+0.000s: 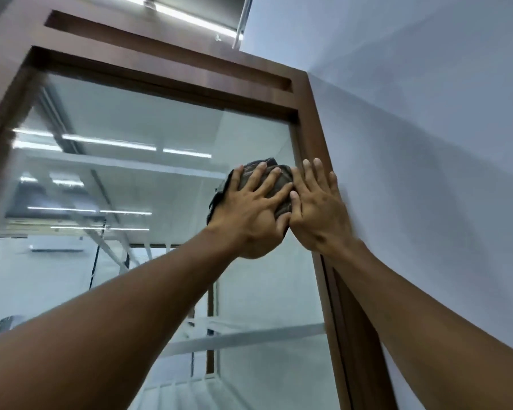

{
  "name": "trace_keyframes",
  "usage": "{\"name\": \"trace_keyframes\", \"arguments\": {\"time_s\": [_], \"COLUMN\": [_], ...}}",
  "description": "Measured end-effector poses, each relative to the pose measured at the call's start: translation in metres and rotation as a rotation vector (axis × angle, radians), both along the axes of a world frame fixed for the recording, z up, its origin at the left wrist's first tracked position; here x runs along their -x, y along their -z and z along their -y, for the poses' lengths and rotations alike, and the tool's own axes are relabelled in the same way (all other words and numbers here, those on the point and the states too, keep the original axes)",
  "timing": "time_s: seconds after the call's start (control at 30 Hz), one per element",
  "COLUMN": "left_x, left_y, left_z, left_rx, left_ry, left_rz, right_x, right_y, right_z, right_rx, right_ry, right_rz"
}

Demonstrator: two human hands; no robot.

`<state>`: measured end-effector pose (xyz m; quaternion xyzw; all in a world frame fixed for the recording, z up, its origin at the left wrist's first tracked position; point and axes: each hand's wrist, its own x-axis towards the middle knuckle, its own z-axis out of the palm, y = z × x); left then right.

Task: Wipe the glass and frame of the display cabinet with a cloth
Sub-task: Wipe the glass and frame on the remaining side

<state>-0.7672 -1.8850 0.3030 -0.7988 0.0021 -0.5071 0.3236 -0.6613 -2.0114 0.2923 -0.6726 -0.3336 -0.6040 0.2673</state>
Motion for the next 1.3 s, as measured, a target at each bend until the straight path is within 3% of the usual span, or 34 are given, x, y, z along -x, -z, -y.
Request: {"name": "trace_keyframes", "arguments": {"time_s": [0.3, 0.43, 0.53, 0.67, 0.8, 0.93, 1.03, 1.13, 1.3], "left_x": [-0.016, -0.018, -0.018, 0.001, 0.028, 0.026, 0.041, 0.047, 0.063], "left_y": [-0.111, -0.131, -0.118, -0.114, -0.119, -0.097, -0.102, -0.093, -0.095], "left_z": [0.005, -0.001, -0.003, -0.02, -0.029, -0.021, -0.039, -0.041, -0.061], "left_rx": [-0.032, 0.096, 0.187, 0.012, 0.326, 0.139, 0.272, 0.44, 0.401], "left_ry": [0.018, 0.082, 0.108, 0.094, 0.042, 0.036, -0.011, -0.019, -0.057], "left_rz": [-0.037, 0.098, 0.192, 0.044, 0.267, 0.064, 0.224, 0.384, 0.355], "right_x": [-0.002, -0.013, -0.02, -0.017, -0.01, 0.011, 0.029, 0.045, 0.054], "right_y": [-0.114, -0.13, -0.126, -0.123, -0.118, -0.12, -0.125, -0.122, -0.123], "right_z": [-0.004, -0.001, 0.003, 0.01, 0.007, -0.017, -0.039, -0.06, -0.074], "right_rx": [-0.04, -0.066, -0.062, 0.018, 0.035, -0.001, 0.038, 0.067, 0.029], "right_ry": [-0.197, -0.295, -0.288, -0.257, -0.194, -0.202, -0.341, -0.336, -0.256], "right_rz": [0.026, 0.055, 0.059, 0.044, 0.038, -0.007, -0.053, -0.051, -0.099]}}
